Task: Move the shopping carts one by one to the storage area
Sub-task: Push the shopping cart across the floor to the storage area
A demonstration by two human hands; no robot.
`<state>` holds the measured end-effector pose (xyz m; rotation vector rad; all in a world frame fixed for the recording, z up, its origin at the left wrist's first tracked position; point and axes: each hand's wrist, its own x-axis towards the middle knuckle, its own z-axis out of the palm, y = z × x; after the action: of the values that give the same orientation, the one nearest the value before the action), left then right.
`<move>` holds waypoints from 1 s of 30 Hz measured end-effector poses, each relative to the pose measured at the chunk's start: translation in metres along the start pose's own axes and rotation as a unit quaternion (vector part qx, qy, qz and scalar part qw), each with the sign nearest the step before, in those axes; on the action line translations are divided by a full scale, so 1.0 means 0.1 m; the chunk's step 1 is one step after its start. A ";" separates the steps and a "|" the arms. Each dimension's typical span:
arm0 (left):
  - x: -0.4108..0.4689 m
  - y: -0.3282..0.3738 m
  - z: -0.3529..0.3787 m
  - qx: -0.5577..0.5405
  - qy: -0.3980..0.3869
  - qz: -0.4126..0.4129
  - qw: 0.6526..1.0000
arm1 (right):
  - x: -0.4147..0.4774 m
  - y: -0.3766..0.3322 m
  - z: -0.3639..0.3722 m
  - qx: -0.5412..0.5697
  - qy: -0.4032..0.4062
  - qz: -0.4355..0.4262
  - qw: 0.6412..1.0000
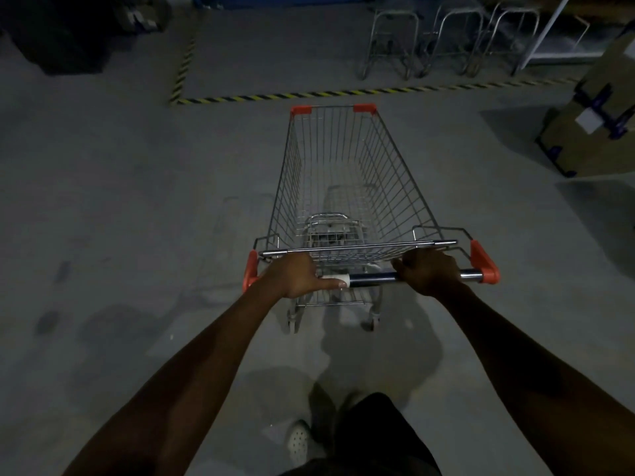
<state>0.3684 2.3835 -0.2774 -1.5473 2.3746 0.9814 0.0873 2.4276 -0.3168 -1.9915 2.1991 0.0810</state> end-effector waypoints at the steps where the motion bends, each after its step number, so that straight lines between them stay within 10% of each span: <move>1: 0.19 -0.03 -0.10 -0.009 0.001 -0.004 1.000 | 0.21 0.03 -0.01 -0.011 -0.002 -0.002 1.000; 30: 5.83 0.22 -2.95 0.043 0.059 -0.003 0.997 | 6.20 1.50 -1.15 -0.033 0.032 0.017 0.999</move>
<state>0.1470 1.7693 -0.2999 -1.6207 2.4534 0.7955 -0.1288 1.8165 -0.3175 -2.0184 2.2977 0.0957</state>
